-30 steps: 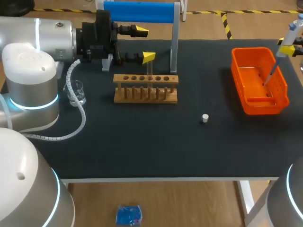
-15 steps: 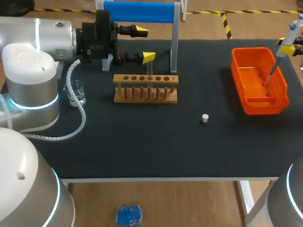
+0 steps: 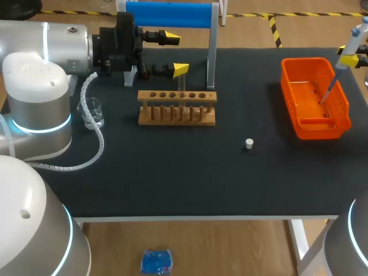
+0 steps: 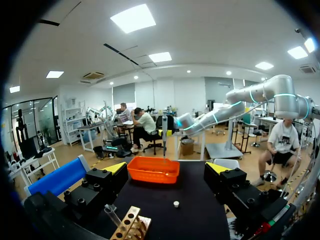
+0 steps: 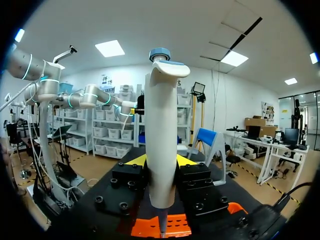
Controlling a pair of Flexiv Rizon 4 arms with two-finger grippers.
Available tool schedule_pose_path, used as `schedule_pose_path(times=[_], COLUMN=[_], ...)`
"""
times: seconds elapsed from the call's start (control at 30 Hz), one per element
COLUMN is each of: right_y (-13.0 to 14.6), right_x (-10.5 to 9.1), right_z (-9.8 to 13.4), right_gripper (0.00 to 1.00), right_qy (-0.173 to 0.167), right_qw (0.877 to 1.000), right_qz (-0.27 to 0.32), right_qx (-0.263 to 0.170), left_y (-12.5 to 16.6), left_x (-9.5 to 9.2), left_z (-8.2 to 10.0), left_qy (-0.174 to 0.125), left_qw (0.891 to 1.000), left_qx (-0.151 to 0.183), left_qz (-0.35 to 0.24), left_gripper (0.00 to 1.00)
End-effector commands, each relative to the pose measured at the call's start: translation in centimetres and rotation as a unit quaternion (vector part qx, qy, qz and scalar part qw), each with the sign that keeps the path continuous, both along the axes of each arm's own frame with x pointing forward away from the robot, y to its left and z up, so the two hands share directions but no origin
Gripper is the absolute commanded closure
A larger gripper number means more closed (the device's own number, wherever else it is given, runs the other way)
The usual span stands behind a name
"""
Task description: Invert the test tube, pick up the pipette, mount the tip to pipette, aspirate from beaker and dispense into the tube, eject the tip, return the pipette, and cap with the stopper.
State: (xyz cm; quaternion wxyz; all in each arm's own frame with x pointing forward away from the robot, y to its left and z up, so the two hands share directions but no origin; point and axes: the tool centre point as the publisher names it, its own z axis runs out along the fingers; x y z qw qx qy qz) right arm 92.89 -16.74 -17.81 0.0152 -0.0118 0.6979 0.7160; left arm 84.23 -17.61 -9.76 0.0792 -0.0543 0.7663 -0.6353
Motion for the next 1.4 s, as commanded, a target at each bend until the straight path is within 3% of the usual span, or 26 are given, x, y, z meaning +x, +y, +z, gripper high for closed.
schedule_pose_path(times=[0.03,0.27,0.43,0.53,0.8,1.0,1.1,1.4], right_y=[-0.2,-0.2,-0.2,-0.2,-0.2,-0.2,-0.2,-0.2], right_x=[0.1,0.1,0.1,0.1,0.1,0.1,0.1,0.1], right_z=[0.0,0.0,0.0,0.0,0.0,0.0,0.0,0.0], right_gripper=[1.00,1.00,1.00,1.00,1.00,1.00,1.00,1.00], right_qy=[0.000,0.000,0.000,0.000,0.000,0.000,0.000,0.000], right_qw=[1.000,1.000,1.000,1.000,1.000,1.000,1.000,1.000], right_qz=[0.003,0.003,0.003,0.003,0.003,0.003,0.003,0.003], right_qx=[0.000,0.000,0.000,0.000,0.000,0.000,0.000,0.000], left_y=[0.0,-1.3,-5.4,-8.1,-14.8,-20.0,-22.6,-29.4], left_x=[-0.1,0.7,2.4,3.3,4.5,4.8,5.1,6.4], left_z=[-0.1,0.4,1.9,2.6,4.0,4.4,4.3,4.0], left_qy=[-0.001,0.008,0.016,0.031,0.028,0.033,0.030,0.037], left_qw=[1.000,1.000,0.999,0.998,0.997,0.997,0.998,0.999], left_qx=[-0.002,0.003,0.012,0.037,0.030,0.034,0.024,0.038], left_qz=[0.001,0.013,0.025,0.038,0.060,0.069,0.055,0.013], left_gripper=[0.00,0.00,0.00,0.00,0.00,0.00,0.00,0.00])
